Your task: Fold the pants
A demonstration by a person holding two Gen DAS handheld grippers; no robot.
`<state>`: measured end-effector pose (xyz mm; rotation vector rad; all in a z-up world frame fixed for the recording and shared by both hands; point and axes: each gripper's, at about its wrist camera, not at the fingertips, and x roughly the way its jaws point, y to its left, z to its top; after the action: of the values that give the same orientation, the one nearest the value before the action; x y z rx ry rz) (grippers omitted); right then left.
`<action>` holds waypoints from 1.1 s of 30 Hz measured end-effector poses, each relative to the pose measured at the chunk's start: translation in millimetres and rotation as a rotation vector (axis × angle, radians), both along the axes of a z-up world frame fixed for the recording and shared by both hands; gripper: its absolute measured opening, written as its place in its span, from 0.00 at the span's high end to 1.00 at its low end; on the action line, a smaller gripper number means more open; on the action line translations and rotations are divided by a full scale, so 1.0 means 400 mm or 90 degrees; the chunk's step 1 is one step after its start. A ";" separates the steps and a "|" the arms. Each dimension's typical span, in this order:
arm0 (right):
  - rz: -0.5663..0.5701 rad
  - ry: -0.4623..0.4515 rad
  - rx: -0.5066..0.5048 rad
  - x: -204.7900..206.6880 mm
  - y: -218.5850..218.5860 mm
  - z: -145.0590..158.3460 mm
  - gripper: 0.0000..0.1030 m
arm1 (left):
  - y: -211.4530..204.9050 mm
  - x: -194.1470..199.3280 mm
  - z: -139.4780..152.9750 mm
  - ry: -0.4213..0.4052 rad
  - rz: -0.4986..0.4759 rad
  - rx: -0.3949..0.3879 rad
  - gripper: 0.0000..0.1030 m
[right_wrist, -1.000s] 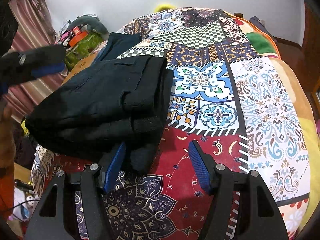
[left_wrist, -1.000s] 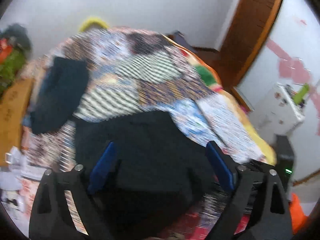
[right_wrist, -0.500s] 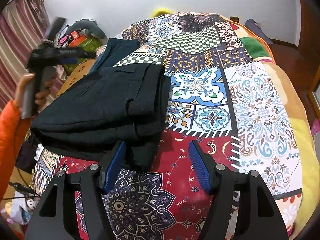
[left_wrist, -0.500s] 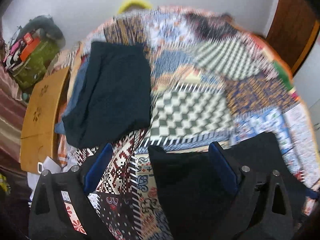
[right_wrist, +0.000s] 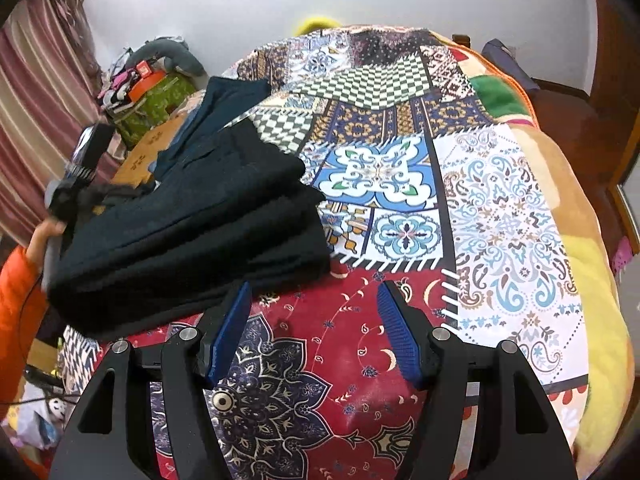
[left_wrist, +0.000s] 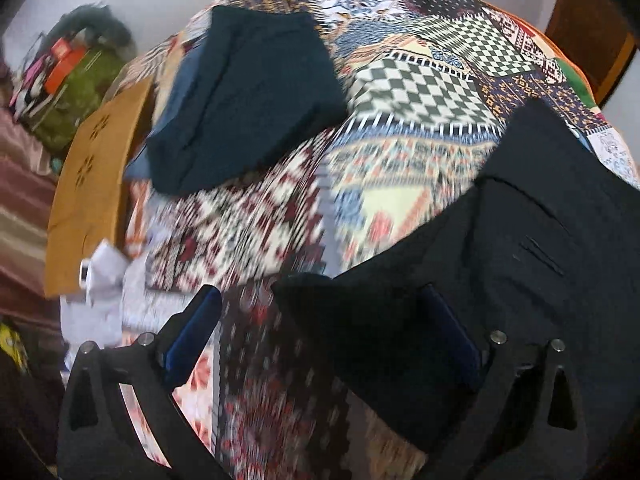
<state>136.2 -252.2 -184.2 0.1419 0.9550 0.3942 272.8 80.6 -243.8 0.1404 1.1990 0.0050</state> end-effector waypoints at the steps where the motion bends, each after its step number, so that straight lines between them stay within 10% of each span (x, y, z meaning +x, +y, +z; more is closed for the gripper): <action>1: 0.000 -0.006 0.002 -0.003 0.001 0.006 0.41 | 0.009 -0.021 0.005 0.002 0.008 -0.007 0.01; 19: 0.086 -0.074 0.037 -0.047 0.115 0.101 0.40 | -0.023 -0.294 0.068 -0.041 0.025 -0.120 0.02; 33: 0.122 -0.056 0.026 -0.062 0.112 0.038 0.53 | -0.001 -0.384 0.085 -0.139 0.069 -0.065 0.02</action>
<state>111.5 -207.4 -169.1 0.0701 0.8762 0.5923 119.3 80.4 -209.6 -0.0148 0.9850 0.0536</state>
